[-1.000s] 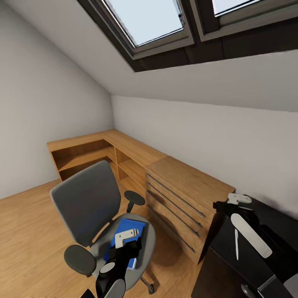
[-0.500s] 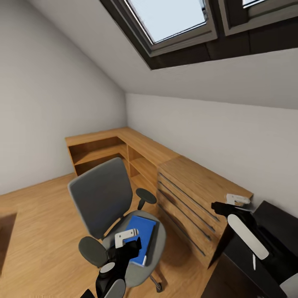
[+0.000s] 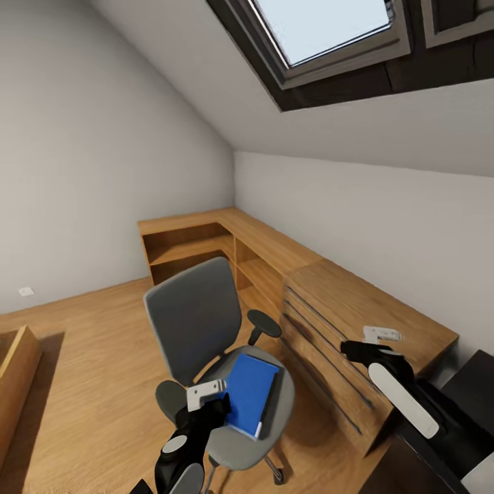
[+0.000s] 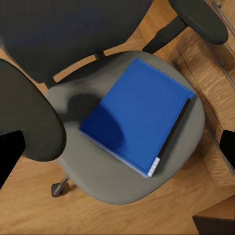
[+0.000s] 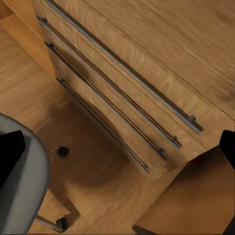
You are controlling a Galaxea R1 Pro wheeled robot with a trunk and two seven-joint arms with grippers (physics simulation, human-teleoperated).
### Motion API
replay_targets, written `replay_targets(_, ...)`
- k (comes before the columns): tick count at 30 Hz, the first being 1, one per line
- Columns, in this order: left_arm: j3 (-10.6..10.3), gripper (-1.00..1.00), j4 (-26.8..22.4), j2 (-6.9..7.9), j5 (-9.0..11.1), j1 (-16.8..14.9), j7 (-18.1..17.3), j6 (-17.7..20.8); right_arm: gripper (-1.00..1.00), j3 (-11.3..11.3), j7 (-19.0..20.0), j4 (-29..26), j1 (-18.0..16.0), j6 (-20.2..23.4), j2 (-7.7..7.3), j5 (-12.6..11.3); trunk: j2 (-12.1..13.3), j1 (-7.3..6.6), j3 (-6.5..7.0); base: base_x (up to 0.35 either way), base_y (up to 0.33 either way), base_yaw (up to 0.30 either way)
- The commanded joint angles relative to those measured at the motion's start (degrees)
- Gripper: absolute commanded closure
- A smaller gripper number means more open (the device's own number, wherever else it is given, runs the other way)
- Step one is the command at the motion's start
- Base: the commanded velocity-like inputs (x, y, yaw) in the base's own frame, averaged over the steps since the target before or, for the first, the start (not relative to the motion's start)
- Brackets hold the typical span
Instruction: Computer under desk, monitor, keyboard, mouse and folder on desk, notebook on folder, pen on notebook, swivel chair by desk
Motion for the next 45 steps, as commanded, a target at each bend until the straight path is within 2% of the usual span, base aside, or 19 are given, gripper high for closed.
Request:
replay_targets(1,-0.14,-1.00,-0.08,0.06,0.25,-0.09,0.43,0.20,-1.00,0.23,-0.02,-0.09,-0.07,0.11,-0.14,-0.39,-0.07,0.01,-0.11,0.000,0.000,0.155)
replay_targets(12,-0.14,-1.00,-0.09,0.18,0.25,-0.09,0.43,0.19,-1.00,0.43,2.27,-0.18,-0.07,0.09,-0.21,-0.42,-0.07,0.01,-0.17,0.000,0.051,0.028)
replay_targets(35,-0.14,-1.00,0.00,0.18,0.37,-0.09,0.43,0.19,-1.00,0.54,2.43,0.15,-0.07,0.08,-0.11,-0.29,-0.07,0.01,-0.17,0.000,0.312,0.000)
replay_targets(40,0.34,-1.00,0.08,0.27,0.40,-0.09,0.43,0.19,-1.00,0.57,2.46,0.91,-0.07,-0.01,-0.11,-0.23,-0.07,0.01,-0.17,0.000,0.276,0.000)
replay_targets(45,3.63,-1.00,0.09,0.93,0.64,-0.09,0.49,0.19,-1.00,0.68,2.53,1.30,-0.07,-0.23,-0.11,-0.19,-0.07,0.01,-0.17,0.000,0.097,0.000)
